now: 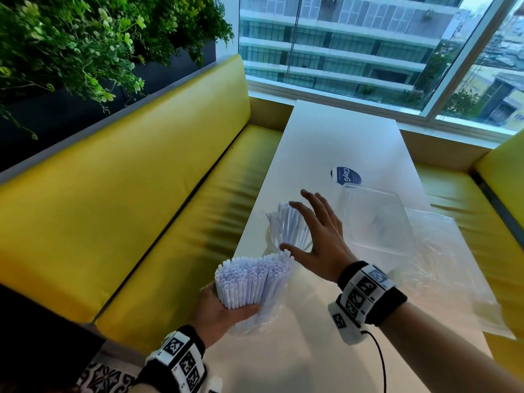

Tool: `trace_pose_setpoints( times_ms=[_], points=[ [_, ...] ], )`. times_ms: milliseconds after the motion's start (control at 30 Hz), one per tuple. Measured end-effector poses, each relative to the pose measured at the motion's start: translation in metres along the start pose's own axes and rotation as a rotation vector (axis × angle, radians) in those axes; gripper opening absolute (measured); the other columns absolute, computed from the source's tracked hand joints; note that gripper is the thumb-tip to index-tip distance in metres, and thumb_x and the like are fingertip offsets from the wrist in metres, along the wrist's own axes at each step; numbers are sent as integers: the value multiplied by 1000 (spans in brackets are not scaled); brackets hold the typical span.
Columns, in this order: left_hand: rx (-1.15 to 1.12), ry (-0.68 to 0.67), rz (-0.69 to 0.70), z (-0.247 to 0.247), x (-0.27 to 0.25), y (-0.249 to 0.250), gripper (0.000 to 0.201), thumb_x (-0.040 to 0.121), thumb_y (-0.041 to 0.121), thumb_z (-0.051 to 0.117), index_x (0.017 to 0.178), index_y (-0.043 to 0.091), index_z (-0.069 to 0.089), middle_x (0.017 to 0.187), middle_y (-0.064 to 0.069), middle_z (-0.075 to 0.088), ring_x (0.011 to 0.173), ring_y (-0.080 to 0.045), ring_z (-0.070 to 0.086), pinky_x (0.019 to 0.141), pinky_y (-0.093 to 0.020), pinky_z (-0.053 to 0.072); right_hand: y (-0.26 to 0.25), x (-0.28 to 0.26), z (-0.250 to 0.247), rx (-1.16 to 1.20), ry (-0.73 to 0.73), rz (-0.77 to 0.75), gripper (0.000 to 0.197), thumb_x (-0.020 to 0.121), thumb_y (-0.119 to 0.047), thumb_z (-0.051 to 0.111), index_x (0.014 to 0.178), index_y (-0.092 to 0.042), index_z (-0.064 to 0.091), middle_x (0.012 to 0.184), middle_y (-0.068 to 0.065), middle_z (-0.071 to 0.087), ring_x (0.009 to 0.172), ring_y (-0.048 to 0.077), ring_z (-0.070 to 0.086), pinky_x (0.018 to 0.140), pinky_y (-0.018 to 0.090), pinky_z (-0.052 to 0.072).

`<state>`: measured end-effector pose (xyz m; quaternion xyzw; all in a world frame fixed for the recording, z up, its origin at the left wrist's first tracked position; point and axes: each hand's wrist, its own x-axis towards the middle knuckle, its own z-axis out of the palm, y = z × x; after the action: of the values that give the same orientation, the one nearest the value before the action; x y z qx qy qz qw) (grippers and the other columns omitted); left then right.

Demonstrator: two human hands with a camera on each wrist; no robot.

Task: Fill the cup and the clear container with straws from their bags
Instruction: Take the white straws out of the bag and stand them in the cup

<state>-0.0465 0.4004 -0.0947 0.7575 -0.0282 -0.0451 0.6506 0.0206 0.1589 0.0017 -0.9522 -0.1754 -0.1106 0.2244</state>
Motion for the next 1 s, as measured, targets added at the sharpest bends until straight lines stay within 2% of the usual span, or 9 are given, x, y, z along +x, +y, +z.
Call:
trace_pose_setpoints(
  times_ms=[133, 233, 367, 500, 600, 700, 800, 933, 1000],
  points=[
    [-11, -1, -15, 1, -1, 0, 72, 39, 55, 88, 103, 29, 66, 99, 25, 72, 90, 1, 70, 72, -14, 56, -2, 20, 5, -37, -57, -30, 93, 73, -70, 67, 149, -35, 28, 165, -7, 6, 153, 23, -3, 117, 49, 12],
    [-7, 16, -20, 1, 0, 0, 67, 41, 50, 87, 101, 29, 66, 96, 25, 72, 88, 0, 70, 70, -14, 56, -5, 33, 6, -73, -70, -44, 84, 75, -72, 61, 147, -38, 33, 164, -8, 13, 152, 25, 2, 116, 53, 17],
    [46, 18, -16, 2, 0, 1, 55, 53, 29, 95, 98, 33, 63, 92, 32, 70, 86, 4, 69, 68, -11, 55, -10, 49, 9, -118, -73, -14, 71, 76, -73, 59, 138, -42, 44, 155, -13, 36, 146, 22, 26, 109, 51, 29],
    [69, 10, -11, 1, 1, 0, 54, 57, 18, 93, 97, 34, 62, 91, 34, 69, 86, 7, 68, 67, -10, 54, -13, 60, 15, -64, -33, 0, 41, 80, -58, 66, 112, -33, 66, 124, -10, 65, 119, 21, 53, 92, 42, 47],
    [60, 10, -6, 1, 0, 2, 55, 51, 34, 95, 96, 34, 63, 91, 34, 69, 86, 6, 68, 66, -10, 54, -11, 65, 20, 78, 45, 5, 15, 81, -31, 76, 90, -19, 73, 96, 0, 72, 91, 26, 62, 79, 36, 52],
    [46, 18, -12, 1, -1, 3, 61, 43, 53, 87, 96, 34, 64, 92, 32, 70, 85, 4, 69, 67, -13, 56, -10, 69, 19, 140, 100, 41, 7, 77, -14, 76, 81, -13, 71, 84, 5, 67, 74, 27, 63, 71, 30, 49],
    [56, 1, -1, 1, 0, 3, 57, 49, 44, 93, 97, 35, 63, 92, 35, 68, 87, 6, 68, 67, -10, 54, -7, 71, 9, 151, 114, 77, 12, 77, -5, 71, 84, -13, 69, 90, 4, 65, 76, 21, 59, 72, 23, 40],
    [39, -1, -4, 0, 0, 4, 73, 38, 72, 83, 98, 34, 64, 95, 29, 70, 88, 2, 69, 69, -14, 57, -2, 69, 0, 124, 64, 110, 24, 83, 0, 62, 99, -15, 71, 100, 2, 68, 86, 17, 61, 80, 19, 40],
    [43, 2, -3, 0, 0, 4, 73, 38, 70, 84, 99, 34, 64, 95, 29, 70, 87, 2, 69, 69, -14, 56, 2, 66, 2, 37, -44, 109, 26, 90, -5, 57, 110, -16, 69, 108, 4, 68, 96, 21, 64, 85, 22, 43]
  ],
)
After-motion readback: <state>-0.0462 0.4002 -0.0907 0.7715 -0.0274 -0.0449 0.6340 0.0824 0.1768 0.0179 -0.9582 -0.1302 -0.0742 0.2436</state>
